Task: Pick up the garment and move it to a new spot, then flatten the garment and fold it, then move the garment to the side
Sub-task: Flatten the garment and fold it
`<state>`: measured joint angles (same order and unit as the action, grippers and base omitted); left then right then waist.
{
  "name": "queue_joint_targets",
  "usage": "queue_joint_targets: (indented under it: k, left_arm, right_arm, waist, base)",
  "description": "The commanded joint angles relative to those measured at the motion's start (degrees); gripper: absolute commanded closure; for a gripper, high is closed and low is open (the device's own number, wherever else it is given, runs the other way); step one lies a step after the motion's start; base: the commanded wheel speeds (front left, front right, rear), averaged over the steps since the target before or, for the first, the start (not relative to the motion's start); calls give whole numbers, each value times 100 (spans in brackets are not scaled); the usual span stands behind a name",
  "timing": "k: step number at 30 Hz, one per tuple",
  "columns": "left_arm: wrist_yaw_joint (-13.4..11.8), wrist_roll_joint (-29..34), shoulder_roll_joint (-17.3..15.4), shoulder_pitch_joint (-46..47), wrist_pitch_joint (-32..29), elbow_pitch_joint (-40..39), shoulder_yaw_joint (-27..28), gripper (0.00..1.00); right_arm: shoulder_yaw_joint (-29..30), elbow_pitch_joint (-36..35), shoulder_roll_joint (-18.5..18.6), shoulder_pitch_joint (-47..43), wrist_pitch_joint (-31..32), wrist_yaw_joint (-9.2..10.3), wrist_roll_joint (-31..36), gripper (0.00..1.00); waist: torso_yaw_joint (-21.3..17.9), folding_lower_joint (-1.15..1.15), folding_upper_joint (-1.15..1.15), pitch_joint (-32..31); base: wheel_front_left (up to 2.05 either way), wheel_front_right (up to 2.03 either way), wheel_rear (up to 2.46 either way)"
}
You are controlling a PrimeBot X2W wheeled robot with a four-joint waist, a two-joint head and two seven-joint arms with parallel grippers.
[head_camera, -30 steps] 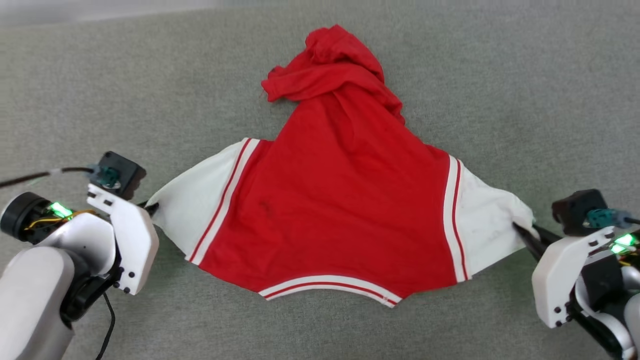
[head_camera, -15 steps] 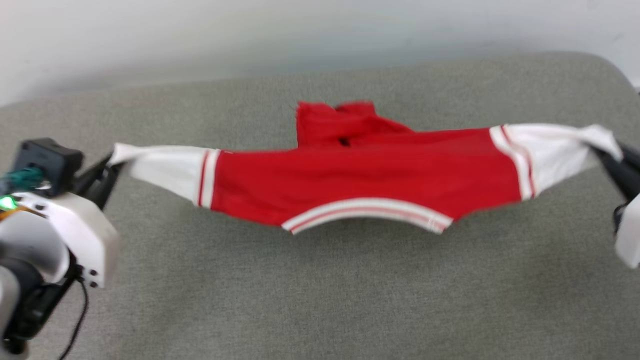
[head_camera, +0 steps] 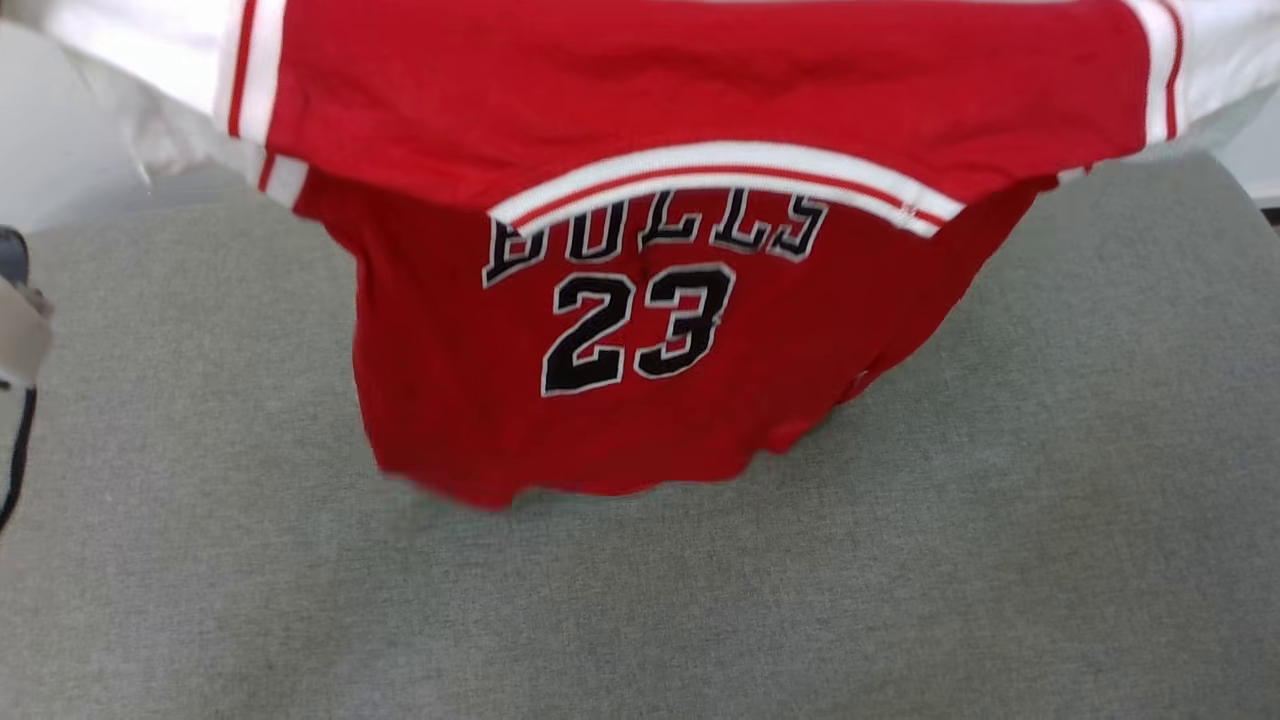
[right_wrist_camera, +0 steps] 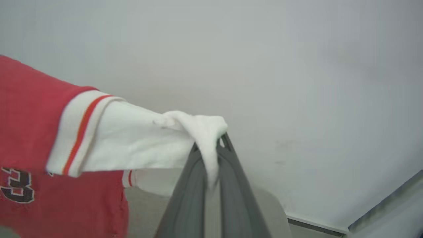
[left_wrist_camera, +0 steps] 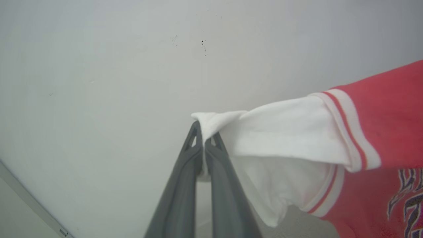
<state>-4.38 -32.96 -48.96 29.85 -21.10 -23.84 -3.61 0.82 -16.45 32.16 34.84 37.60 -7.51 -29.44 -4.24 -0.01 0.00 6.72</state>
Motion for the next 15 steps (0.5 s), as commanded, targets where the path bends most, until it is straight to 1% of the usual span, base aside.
queue_joint_targets:
  k: [1, 4, 9, 15]
  left_arm:
    - [-11, 37, -23, 147, -25, 17, -19, 100]
    - [26, 94, -36, 675, -115, 178, -99, 100]
    - [117, 74, 233, 1816, -89, 670, -322, 100]
    - [272, 357, 568, 3391, 61, 1598, -672, 100]
  right_arm:
    - [-5, 52, -31, 140, -34, 4, 23, 100]
    - [-69, 130, -87, 551, -105, 4, 23, 100]
    - [-190, 355, -84, 1260, -229, 4, 133, 100]
    - [-390, 891, -50, 2319, -543, 4, 331, 100]
  waist:
    - [-5, 1, 0, 76]
    - [-22, 1, 0, 274]
    - [-2, 1, 0, 821]
    - [-5, 1, 0, 1669]
  base:
    - [0, 0, 0]
    - [0, 0, 0]
    - [0, 0, 0]
    - [0, 0, 0]
